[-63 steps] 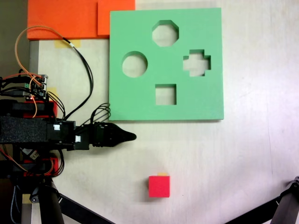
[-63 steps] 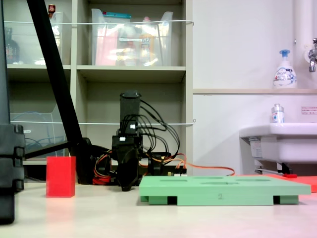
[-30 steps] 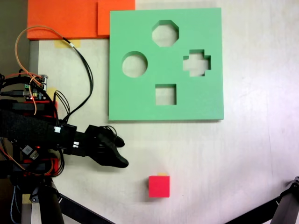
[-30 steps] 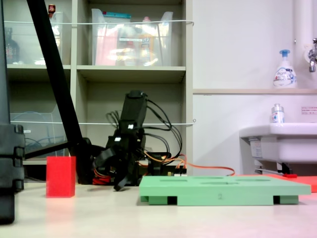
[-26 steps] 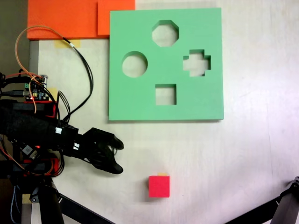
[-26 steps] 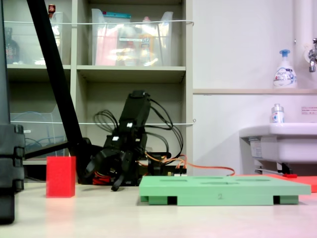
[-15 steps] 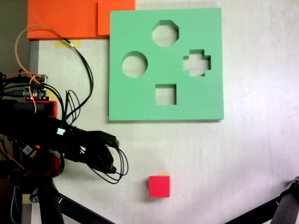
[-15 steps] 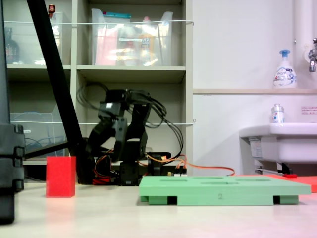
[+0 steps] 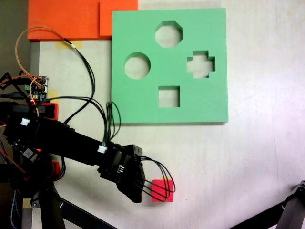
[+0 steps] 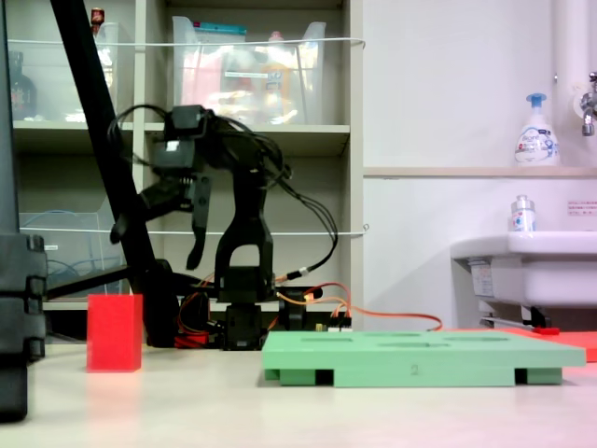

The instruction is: Put the square block into the corresponding hole

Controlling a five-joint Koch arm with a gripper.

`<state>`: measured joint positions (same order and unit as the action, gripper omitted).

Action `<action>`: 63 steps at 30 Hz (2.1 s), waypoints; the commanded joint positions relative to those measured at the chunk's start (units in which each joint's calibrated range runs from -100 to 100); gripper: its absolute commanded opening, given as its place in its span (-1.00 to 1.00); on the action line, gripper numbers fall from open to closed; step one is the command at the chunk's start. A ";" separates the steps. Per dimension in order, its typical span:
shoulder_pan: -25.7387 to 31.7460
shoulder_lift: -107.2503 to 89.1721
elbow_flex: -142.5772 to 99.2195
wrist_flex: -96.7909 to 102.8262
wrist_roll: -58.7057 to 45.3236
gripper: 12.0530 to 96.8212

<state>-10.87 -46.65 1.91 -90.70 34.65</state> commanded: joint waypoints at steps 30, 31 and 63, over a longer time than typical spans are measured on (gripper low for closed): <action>-1.95 41.34 16.73 8.51 -1.61 0.37; -1.95 41.76 16.73 8.51 -1.61 0.37; -1.81 16.34 11.55 -4.00 2.98 -0.44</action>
<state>-13.21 -23.67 12.10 -90.70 37.00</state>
